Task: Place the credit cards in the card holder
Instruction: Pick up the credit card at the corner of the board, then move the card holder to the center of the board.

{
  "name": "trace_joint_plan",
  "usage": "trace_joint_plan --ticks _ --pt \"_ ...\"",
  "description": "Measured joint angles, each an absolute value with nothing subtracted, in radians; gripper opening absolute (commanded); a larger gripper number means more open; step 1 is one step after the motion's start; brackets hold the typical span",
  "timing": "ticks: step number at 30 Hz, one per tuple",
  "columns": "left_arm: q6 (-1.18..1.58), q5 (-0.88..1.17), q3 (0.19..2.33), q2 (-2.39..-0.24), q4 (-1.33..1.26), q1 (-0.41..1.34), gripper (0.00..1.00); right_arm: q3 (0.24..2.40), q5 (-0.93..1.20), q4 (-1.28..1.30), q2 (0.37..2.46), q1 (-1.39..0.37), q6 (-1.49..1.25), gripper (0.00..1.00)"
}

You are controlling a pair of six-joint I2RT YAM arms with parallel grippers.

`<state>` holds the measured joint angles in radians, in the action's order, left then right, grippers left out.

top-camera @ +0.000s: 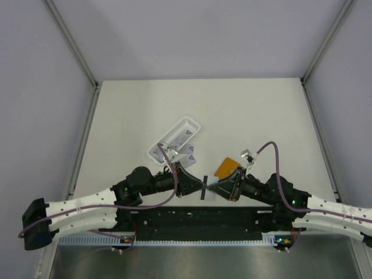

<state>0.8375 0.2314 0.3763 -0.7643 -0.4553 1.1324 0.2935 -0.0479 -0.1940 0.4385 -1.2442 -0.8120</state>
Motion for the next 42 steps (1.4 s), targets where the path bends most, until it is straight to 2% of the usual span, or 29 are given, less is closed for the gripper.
trace_joint_plan --ticks 2,4,9,12,14,17,19,21,26,28,31,36,42 --pt "0.838 0.234 0.376 -0.764 -0.458 1.132 0.00 0.294 -0.046 -0.194 0.439 -1.244 -0.812 0.10" --pt "0.838 0.234 0.376 -0.762 -0.456 1.132 0.00 0.294 -0.043 -0.196 0.439 -1.244 -0.812 0.11" --pt "0.838 0.234 0.376 -0.754 -0.456 1.134 0.00 0.294 -0.032 -0.201 0.439 -1.244 -0.812 0.21" --pt "0.838 0.228 0.376 -0.749 -0.457 1.134 0.00 0.294 -0.026 -0.201 0.440 -1.243 -0.812 0.22" --pt "0.838 0.224 0.376 -0.748 -0.457 1.134 0.00 0.294 -0.023 -0.201 0.440 -1.243 -0.812 0.18" --pt "0.838 0.221 0.376 -0.747 -0.456 1.134 0.00 0.294 -0.021 -0.201 0.440 -1.243 -0.812 0.01" --pt "0.837 0.220 0.376 -0.744 -0.454 1.134 0.00 0.294 -0.017 -0.203 0.440 -1.243 -0.814 0.00" --pt "0.838 0.220 0.376 -0.744 -0.453 1.133 0.10 0.294 -0.015 -0.208 0.440 -1.243 -0.814 0.00" --pt "0.827 0.196 0.376 -0.741 -0.434 1.134 0.50 0.295 -0.032 -0.189 0.436 -1.243 -0.811 0.00" --pt "0.817 0.169 0.376 -0.724 -0.408 1.134 0.59 0.295 -0.058 -0.156 0.419 -1.242 -0.805 0.00" --pt "0.799 0.112 0.377 -0.664 -0.344 1.129 0.65 0.296 -0.102 -0.091 0.381 -1.242 -0.787 0.00" --pt "0.773 0.039 0.393 -0.615 -0.241 1.093 0.65 0.409 -0.243 0.151 0.392 -1.242 -0.778 0.00" --pt "0.753 -0.041 0.453 -0.764 -0.137 1.039 0.54 0.770 -0.457 0.605 0.675 -1.180 -0.814 0.00"
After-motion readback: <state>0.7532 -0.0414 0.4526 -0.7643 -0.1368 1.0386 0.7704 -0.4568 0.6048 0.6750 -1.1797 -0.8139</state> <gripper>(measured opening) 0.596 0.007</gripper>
